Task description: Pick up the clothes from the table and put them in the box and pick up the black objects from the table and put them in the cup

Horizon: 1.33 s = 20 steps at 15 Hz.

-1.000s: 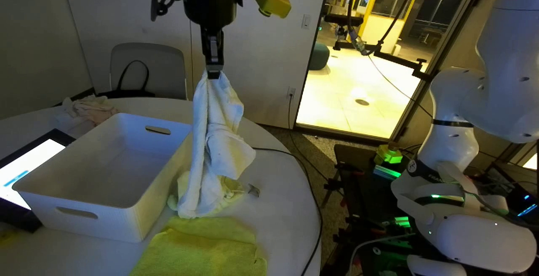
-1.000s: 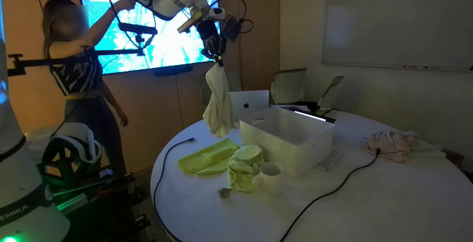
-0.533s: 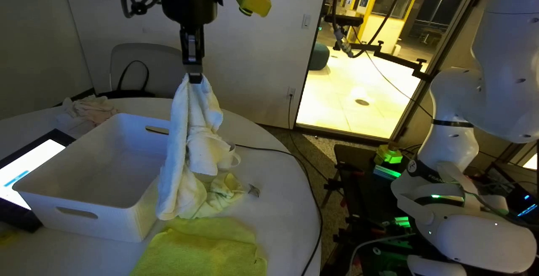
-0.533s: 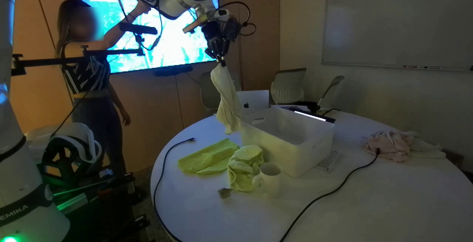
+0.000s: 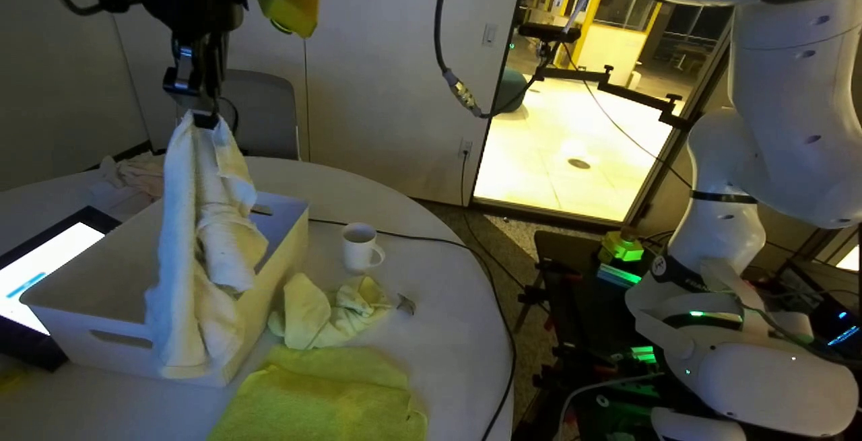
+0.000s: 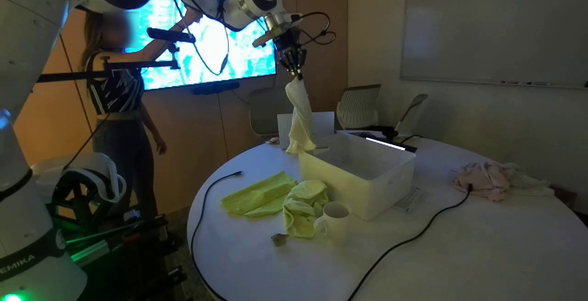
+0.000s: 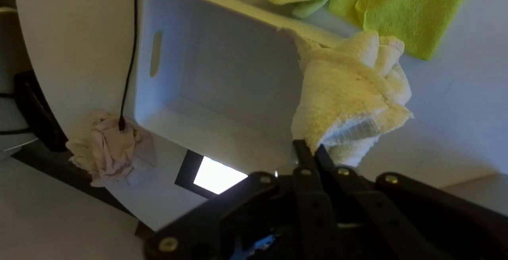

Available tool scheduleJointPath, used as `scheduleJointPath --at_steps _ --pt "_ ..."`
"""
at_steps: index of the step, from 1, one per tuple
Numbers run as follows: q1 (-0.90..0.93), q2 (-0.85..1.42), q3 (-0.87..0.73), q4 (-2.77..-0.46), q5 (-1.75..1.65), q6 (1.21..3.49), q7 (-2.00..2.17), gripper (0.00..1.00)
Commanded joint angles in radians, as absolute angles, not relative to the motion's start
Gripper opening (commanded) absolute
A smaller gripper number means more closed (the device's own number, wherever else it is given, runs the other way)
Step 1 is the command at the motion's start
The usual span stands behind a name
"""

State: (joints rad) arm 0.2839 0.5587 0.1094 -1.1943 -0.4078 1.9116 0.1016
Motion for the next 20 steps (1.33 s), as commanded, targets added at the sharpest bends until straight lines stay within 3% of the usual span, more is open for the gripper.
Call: scheduleJointPath --at_steps 1,10,18,19,20 --pt "0.317 0.681 0.069 -0.987 -0.398 1.927 0.128 0.01" --pt "0.381 0.802 -0.042 -0.804 -0.471 1.958 0.514 0.01" --pt "0.44 0.832 -0.106 -0.723 -0.501 1.658 0.675 0.01" --pt "0.438 0.833 -0.096 -0.715 -0.492 1.623 0.649 0.11" --pt "0.441 0.837 -0.096 -0.705 -0.497 1.594 0.64 0.29"
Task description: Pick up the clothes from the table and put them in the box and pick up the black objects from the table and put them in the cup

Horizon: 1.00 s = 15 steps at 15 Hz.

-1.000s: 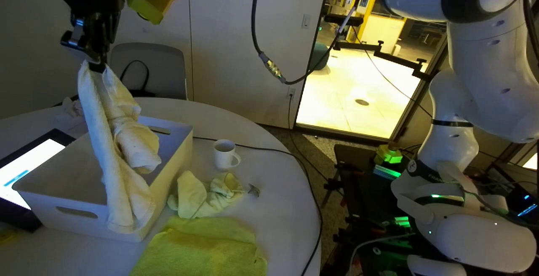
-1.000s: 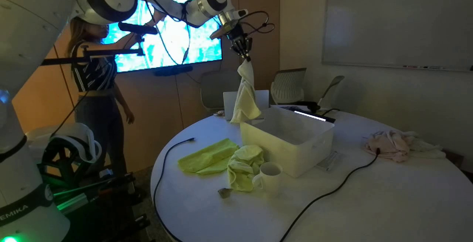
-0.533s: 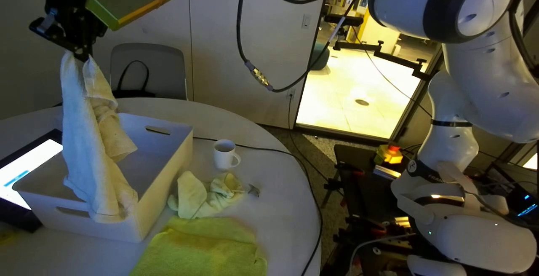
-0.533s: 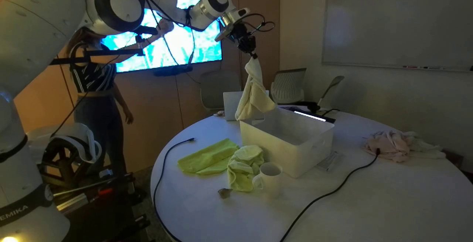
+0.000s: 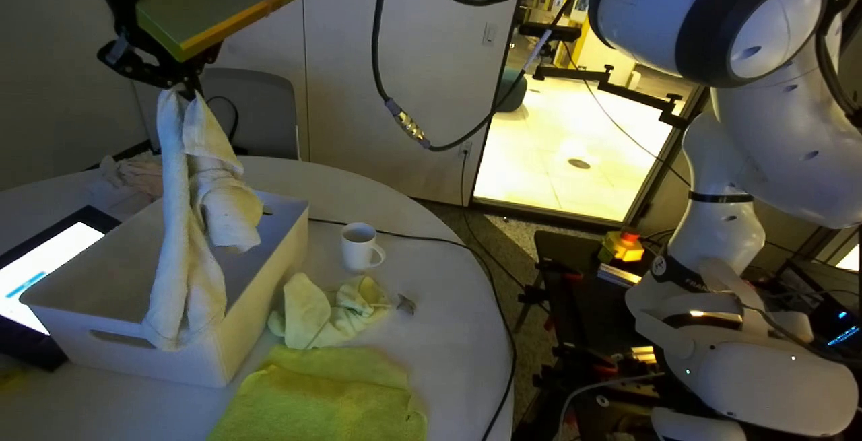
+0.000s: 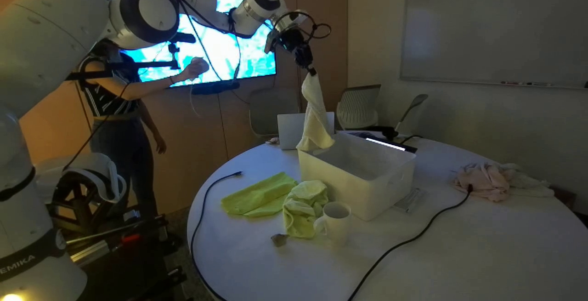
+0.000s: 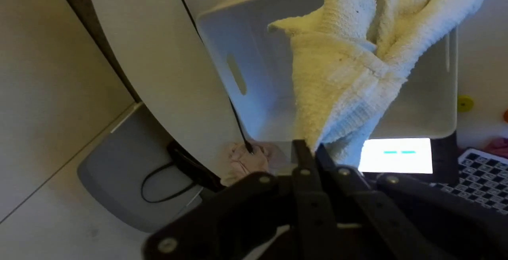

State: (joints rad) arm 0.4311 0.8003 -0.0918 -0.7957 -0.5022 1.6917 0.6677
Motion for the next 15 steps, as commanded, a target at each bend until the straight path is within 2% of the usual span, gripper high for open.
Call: scheduleJointPath --at_steps 1,6,7,9,10,15 --pt "0.437 0.837 -0.088 -0.697 -0.491 1.568 0.608 0.34" --pt "0.428 0.846 -0.066 -0.669 -0.48 1.528 0.506 0.73" --pt "0.37 0.907 -0.048 -0.731 -0.453 1.663 0.48 0.81" --pt "0.336 0.917 -0.015 -0.777 -0.401 1.714 0.391 0.96" --pt "0.31 0.928 0.001 -0.82 -0.381 1.758 0.355 0.99" --pt "0.183 0.923 0.071 -1.153 -0.344 1.988 0.188 1.0"
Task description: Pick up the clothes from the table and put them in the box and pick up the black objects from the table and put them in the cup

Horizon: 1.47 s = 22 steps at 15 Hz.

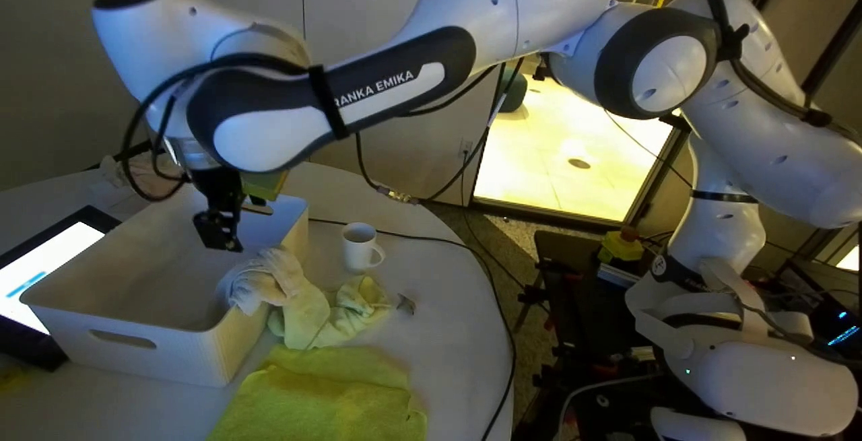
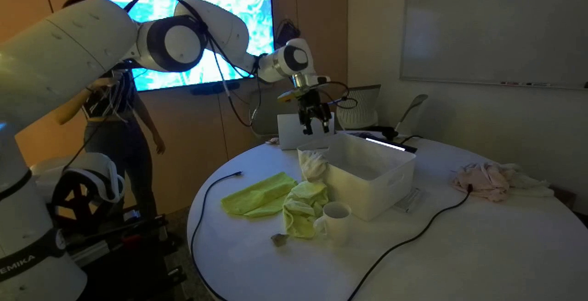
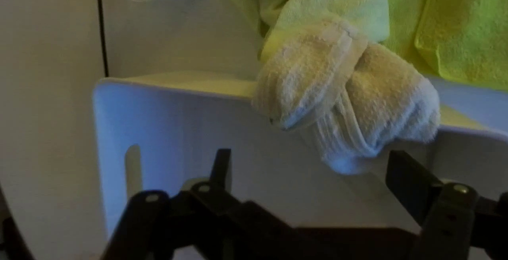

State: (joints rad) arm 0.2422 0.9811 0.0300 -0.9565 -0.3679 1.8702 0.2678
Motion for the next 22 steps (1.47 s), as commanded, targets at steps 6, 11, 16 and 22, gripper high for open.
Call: scheduleJointPath --at_steps 6,11,16,22 --pt "0.1 0.825 0.08 -1.463 -0.277 2.25 0.056 1.0" --pt "0.067 0.724 0.091 -1.705 -0.249 2.478 -0.068 1.0" --pt "0.03 0.723 0.101 -1.837 -0.2 2.745 -0.117 1.0" --pt "-0.056 0.729 0.168 -1.92 -0.122 2.991 -0.173 1.0"
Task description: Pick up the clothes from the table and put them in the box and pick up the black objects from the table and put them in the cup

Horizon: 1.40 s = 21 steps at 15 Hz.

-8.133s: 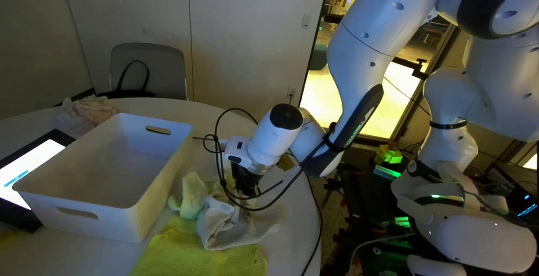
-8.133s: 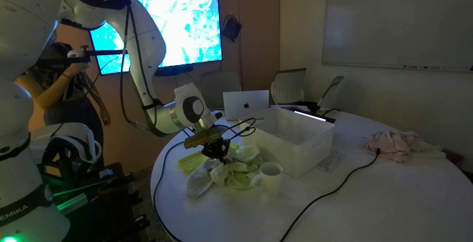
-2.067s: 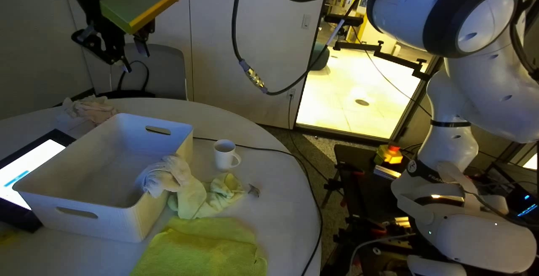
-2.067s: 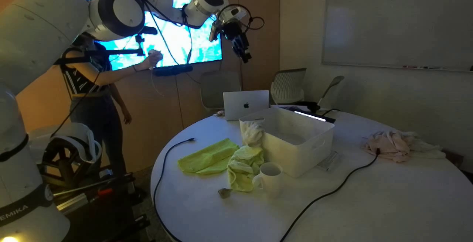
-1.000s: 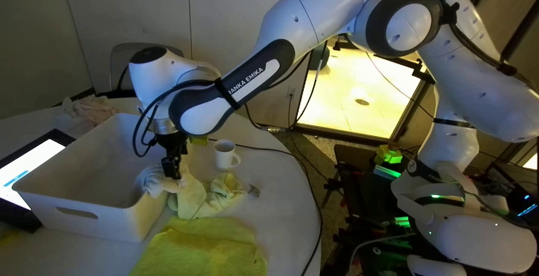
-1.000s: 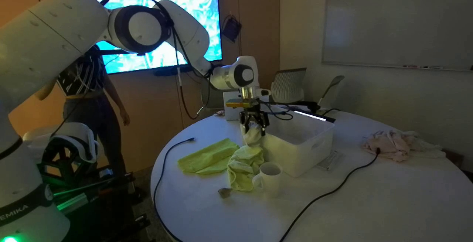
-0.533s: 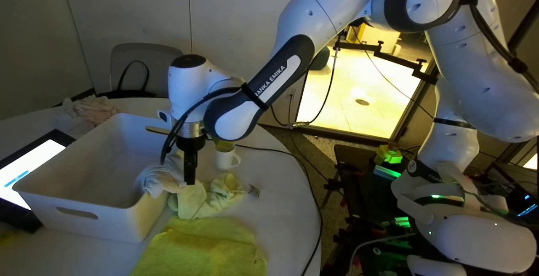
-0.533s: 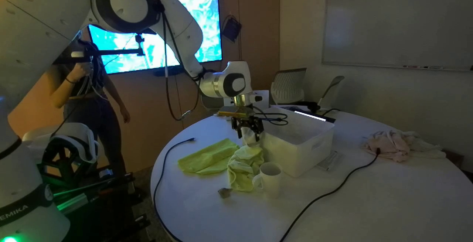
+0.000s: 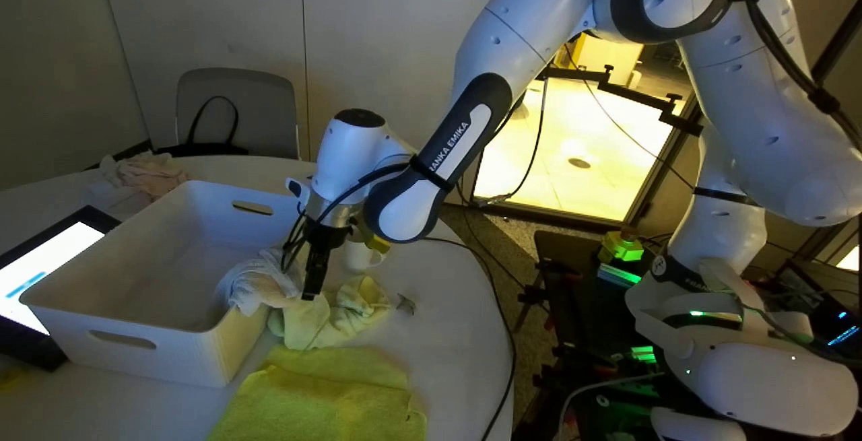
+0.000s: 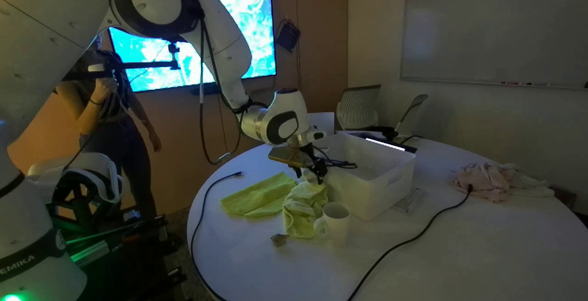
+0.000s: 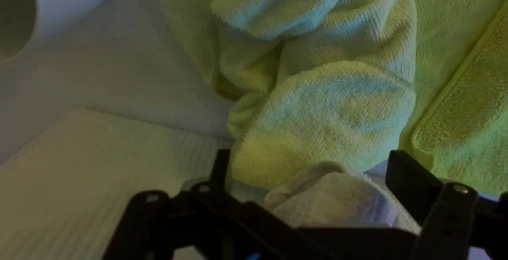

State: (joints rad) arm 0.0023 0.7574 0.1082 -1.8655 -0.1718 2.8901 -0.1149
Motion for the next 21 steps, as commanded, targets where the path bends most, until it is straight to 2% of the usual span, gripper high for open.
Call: scheduleJointPath --at_steps 1,8,11,21 --pt "-0.082 0.727 0.196 -1.932 -0.114 3.021 -0.191 1.0" --pt "-0.286 0.765 0.439 -1.958 -0.117 3.123 -0.316 1.0" --pt "-0.269 0.776 0.427 -1.94 -0.116 3.133 -0.293 1.0" --pt "-0.048 0.786 0.21 -1.897 -0.095 3.233 -0.124 1.0"
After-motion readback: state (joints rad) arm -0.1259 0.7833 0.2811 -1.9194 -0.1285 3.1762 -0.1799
